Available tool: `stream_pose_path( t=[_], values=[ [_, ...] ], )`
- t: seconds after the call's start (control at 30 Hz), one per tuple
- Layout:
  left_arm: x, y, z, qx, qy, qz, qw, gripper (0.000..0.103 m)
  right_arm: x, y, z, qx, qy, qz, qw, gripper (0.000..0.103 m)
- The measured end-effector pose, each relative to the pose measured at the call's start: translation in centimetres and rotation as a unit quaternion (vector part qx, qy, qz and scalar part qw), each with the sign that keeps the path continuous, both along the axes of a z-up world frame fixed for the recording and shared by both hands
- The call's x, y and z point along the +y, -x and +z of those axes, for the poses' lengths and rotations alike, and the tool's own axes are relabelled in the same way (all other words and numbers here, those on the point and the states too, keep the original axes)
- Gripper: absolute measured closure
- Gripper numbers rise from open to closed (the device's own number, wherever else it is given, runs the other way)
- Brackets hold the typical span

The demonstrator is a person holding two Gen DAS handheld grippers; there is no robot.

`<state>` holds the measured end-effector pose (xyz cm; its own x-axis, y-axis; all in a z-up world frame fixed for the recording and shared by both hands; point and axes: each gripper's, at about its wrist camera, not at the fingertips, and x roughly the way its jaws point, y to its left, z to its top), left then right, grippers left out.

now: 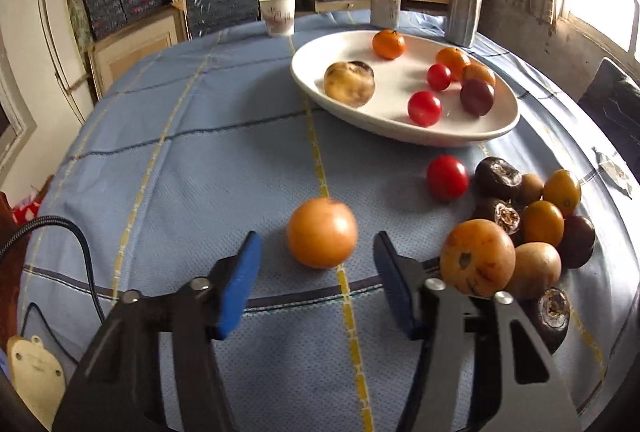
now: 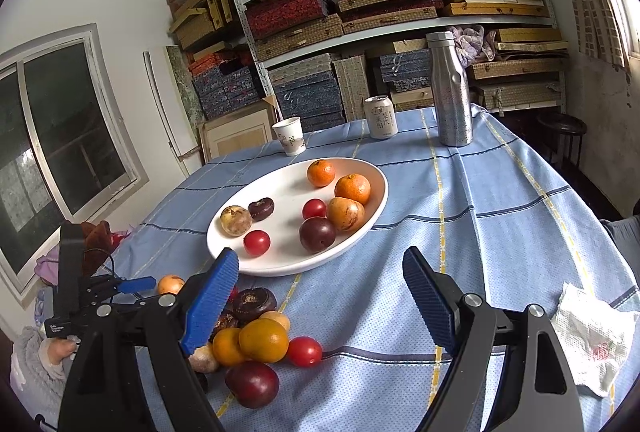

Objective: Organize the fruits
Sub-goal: 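Grasp the large orange-brown round fruit with the left tool, then hold the orange-brown fruit in the left tool while the right tool grasps a large yellow fruit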

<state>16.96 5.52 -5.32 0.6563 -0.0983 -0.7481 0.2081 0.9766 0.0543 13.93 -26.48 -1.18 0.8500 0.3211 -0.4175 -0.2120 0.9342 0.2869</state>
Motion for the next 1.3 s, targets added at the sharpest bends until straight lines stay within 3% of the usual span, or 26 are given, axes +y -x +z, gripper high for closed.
stream_pose_path(
  t=[0.1,0.3,0.47,0.57,0.8,1.07,1.3],
  values=[
    [0.4,-0.5,-0.1,0.006,0.016,0.005,0.9999,0.048,0.1,0.0,-0.1,0.000,0.000,0.001,1.000,0.018],
    [-0.6,-1.2,-0.6,0.013,0.011,-0.011,0.9998,0.049,0.5,-0.1,-0.2,0.005,0.006,0.006,1.000,0.018],
    [-0.4,-2.3,-0.9,0.025,0.024,-0.008,0.9994,0.054,0.5,-0.2,-0.2,0.009,0.008,0.009,1.000,0.018],
    [-0.2,-2.4,-0.9,0.024,0.024,-0.003,0.9994,0.064,0.8,-0.3,-0.4,0.012,0.012,0.014,1.000,0.018],
    [0.1,-1.8,-0.3,0.009,0.032,-0.002,0.9994,0.064,2.0,-0.7,-1.1,0.035,0.031,0.041,0.998,0.018],
    [0.1,-1.2,0.2,-0.002,0.029,-0.003,0.9996,0.064,5.6,-0.7,-2.9,0.064,0.092,0.098,0.989,0.036],
    [0.0,-0.9,0.3,-0.007,0.025,0.000,0.9997,0.064,6.3,-0.8,-3.4,0.078,0.103,0.105,0.986,0.039]
  ],
)
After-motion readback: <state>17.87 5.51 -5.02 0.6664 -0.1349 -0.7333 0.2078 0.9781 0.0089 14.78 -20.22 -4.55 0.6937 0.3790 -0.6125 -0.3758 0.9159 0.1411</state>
